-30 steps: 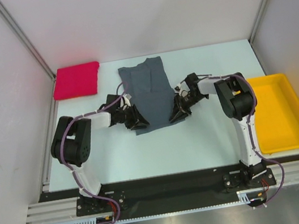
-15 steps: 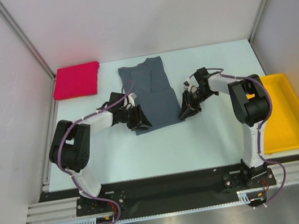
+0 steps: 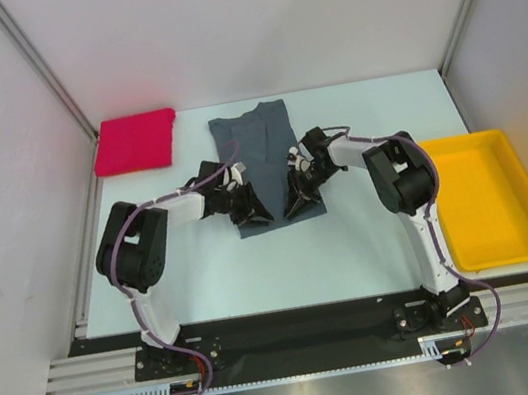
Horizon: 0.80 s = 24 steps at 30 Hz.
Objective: Fold and stack the t-shirts
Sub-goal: Fold the tshirt
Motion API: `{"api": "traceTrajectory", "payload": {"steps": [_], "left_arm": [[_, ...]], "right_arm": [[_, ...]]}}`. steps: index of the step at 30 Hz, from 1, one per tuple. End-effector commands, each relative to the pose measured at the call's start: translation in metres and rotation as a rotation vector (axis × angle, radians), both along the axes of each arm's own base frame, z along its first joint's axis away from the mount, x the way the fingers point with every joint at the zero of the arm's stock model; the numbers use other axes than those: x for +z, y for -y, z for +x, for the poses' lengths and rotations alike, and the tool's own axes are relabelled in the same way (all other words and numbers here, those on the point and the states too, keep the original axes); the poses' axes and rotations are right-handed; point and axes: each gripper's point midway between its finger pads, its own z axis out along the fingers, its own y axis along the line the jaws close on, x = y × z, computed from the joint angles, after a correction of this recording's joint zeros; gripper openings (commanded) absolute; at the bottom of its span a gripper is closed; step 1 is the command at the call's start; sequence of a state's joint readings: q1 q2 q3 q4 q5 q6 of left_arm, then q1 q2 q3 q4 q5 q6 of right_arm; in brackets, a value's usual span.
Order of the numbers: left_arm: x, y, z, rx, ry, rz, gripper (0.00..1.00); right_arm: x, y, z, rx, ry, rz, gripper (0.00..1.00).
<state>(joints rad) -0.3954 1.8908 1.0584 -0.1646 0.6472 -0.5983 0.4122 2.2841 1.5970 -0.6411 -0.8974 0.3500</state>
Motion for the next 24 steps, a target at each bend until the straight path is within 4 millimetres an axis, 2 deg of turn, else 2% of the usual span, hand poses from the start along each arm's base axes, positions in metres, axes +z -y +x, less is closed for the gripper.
{"api": "traceTrajectory", "payload": {"steps": [1,2,4,5,6,10,14,16,19,22,23,24], "left_arm": [[0.001,-0.024,-0.003,0.026,0.026,0.026,0.34],[-0.001,-0.031,-0.003,0.043,0.024,0.032,0.34],[-0.006,-0.041,-0.015,0.047,0.007,0.042,0.34],[-0.004,-0.046,-0.016,0.052,0.014,0.044,0.34],[-0.011,-0.051,-0.025,0.043,-0.001,0.06,0.34],[-0.021,-0.062,-0.038,0.04,-0.013,0.098,0.33],[-0.011,-0.063,-0.038,0.041,0.01,0.102,0.33],[0.002,-0.063,-0.034,0.038,0.04,0.106,0.33],[0.024,-0.057,-0.024,0.023,0.097,0.109,0.34],[0.047,-0.034,-0.013,-0.008,0.133,0.061,0.34],[0.043,-0.031,-0.016,-0.019,0.123,0.064,0.34],[0.05,-0.02,-0.01,-0.023,0.132,0.03,0.34]], "right_arm": [[0.002,0.015,0.001,-0.018,-0.012,-0.001,0.24],[0.002,0.019,0.0,-0.021,-0.012,-0.005,0.24],[0.003,0.031,0.001,-0.04,-0.004,-0.008,0.24],[-0.002,0.038,-0.005,-0.045,-0.02,-0.019,0.24],[-0.003,0.046,-0.003,-0.063,-0.019,-0.022,0.25],[-0.006,0.069,-0.008,-0.109,-0.039,-0.032,0.24],[0.005,0.086,-0.01,-0.129,-0.004,-0.058,0.24],[0.01,0.092,-0.006,-0.123,0.036,-0.094,0.25],[0.024,0.09,-0.005,-0.119,0.063,-0.11,0.25],[0.042,0.066,-0.004,-0.087,0.102,-0.071,0.28],[0.043,0.061,-0.003,-0.085,0.109,-0.066,0.28],[0.043,0.055,-0.003,-0.082,0.102,-0.049,0.3]]}}
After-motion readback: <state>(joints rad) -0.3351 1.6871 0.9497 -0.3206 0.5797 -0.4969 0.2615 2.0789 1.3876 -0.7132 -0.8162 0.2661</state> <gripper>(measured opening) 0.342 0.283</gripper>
